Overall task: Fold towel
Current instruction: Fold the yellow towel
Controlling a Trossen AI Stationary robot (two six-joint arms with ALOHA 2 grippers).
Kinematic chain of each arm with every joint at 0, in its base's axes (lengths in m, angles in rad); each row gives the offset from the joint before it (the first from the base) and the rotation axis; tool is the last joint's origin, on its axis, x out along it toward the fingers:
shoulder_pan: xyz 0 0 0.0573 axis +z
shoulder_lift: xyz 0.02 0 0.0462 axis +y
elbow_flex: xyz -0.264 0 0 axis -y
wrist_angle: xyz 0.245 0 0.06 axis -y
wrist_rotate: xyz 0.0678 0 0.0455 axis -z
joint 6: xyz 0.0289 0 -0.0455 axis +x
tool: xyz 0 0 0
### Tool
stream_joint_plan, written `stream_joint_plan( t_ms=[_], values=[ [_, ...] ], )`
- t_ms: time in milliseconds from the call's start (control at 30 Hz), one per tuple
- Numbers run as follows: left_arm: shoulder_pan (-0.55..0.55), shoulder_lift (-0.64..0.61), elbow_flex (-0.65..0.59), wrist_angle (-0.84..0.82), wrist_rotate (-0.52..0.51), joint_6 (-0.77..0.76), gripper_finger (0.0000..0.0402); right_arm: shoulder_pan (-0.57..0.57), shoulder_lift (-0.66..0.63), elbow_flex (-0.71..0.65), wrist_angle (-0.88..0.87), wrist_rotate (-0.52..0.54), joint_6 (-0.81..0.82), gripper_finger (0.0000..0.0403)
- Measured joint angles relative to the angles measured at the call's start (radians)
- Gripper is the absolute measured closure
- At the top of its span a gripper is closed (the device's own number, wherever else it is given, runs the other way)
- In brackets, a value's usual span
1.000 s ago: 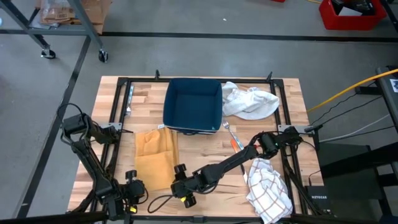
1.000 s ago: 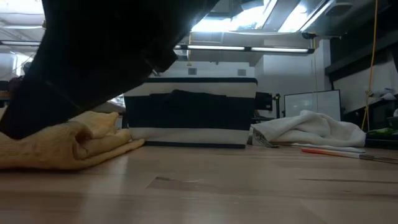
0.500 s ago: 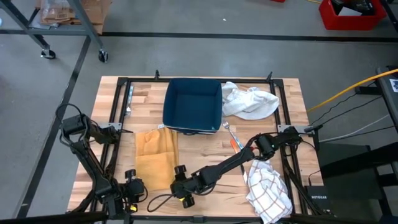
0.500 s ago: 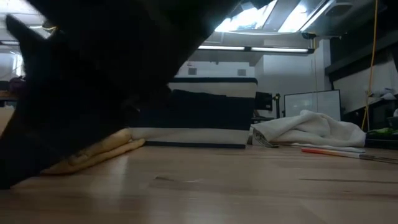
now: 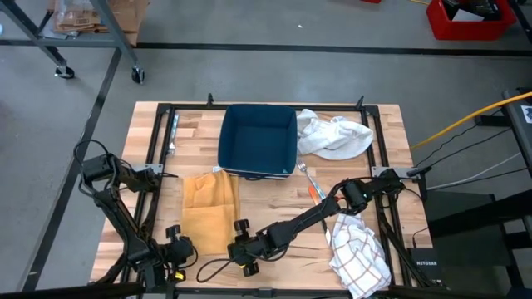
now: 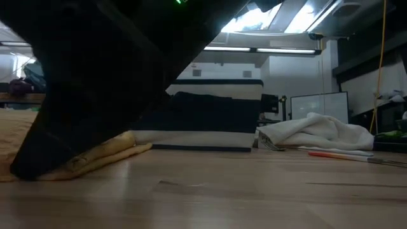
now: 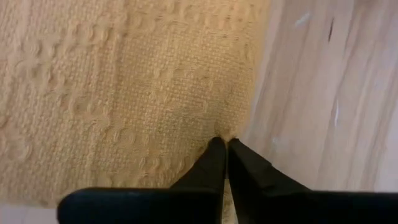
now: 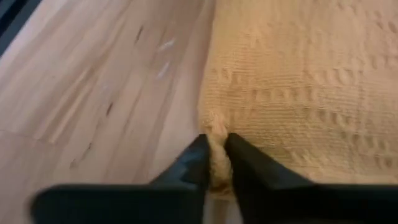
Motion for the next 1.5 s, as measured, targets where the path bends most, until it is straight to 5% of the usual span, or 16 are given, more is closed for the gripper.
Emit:
stream_joint_plan(
  t_ms=[67,267,400,633,833,1067,1500],
  values=[
    [-0.001,-0.007,-0.001,0.003,0.007,-0.012,0.0393,0.005,-0.003,0.005,-0.007,-0.028,0.004,0.0387],
    [-0.009,-0.029,0.017,0.086,0.059,0.006,0.0398,0.031,0.006,0.078,-0.032,-0.138,0.067,0.0368],
    [-0.010,-0.031,0.041,0.199,0.144,0.094,0.0400,0.067,0.006,0.135,-0.025,-0.191,0.106,0.0391],
    [-0.027,-0.032,0.146,0.237,0.220,0.215,0.0400,0.143,0.005,0.238,-0.024,-0.160,0.107,0.0377],
    [-0.042,-0.034,0.256,0.215,0.222,0.270,0.0401,0.188,0.002,0.349,-0.052,-0.034,0.106,0.0395],
    [-0.037,-0.034,0.372,-0.042,0.164,0.256,0.0401,0.185,0.000,0.407,-0.147,0.138,0.106,0.0374],
    [0.009,-0.035,0.517,-0.419,0.069,0.188,0.0401,0.185,-0.034,0.407,-0.229,0.228,0.107,0.0382]
  ],
)
